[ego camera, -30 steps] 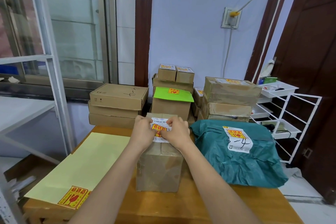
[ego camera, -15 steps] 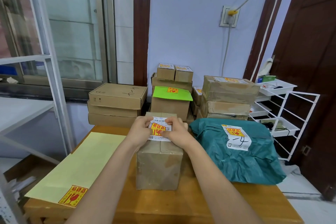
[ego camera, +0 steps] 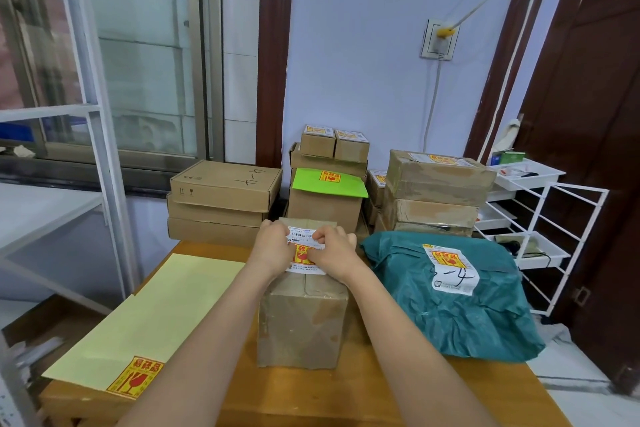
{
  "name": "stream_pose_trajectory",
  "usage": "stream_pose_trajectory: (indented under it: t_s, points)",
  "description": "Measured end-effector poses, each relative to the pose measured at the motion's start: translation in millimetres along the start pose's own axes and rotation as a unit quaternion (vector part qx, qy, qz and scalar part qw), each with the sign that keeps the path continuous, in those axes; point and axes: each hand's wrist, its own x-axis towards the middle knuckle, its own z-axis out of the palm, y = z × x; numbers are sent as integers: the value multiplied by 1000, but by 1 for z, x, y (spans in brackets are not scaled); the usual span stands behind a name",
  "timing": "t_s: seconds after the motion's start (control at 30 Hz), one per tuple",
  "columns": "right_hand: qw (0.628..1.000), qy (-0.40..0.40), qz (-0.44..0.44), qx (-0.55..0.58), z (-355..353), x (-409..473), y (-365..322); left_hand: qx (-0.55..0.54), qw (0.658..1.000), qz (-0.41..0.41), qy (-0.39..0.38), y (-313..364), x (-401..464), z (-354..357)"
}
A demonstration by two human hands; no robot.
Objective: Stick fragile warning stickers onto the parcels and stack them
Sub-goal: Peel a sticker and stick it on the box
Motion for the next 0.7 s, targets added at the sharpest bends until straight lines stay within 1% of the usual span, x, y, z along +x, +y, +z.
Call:
stream_pose_trajectory:
  t_s: [0.2,0.33,0.5,0.57,0.63,0.7]
  points:
    - [999,-10,21,-36,-3,8,-6,-4,1000,-3,-4,0,0,-2]
    - [998,-13,20,-52,-3,8,-9,-30,1000,-6,-7,-3,-1,-2]
    - [999,-10,18,-37,-2,4,-5,-103,995,-9,0,-9,-6,-3]
    - [1000,-3,18,-14,-1,2,-2,-127,992,-4,10,-12,-11,-4]
    - [1000,8,10,22,-1,-2,0,-189,982,-9,16,-15,-16,-4]
    - [998,10,1,59,-3,-8,3,-279,960,-27,14,-17,-25,-6]
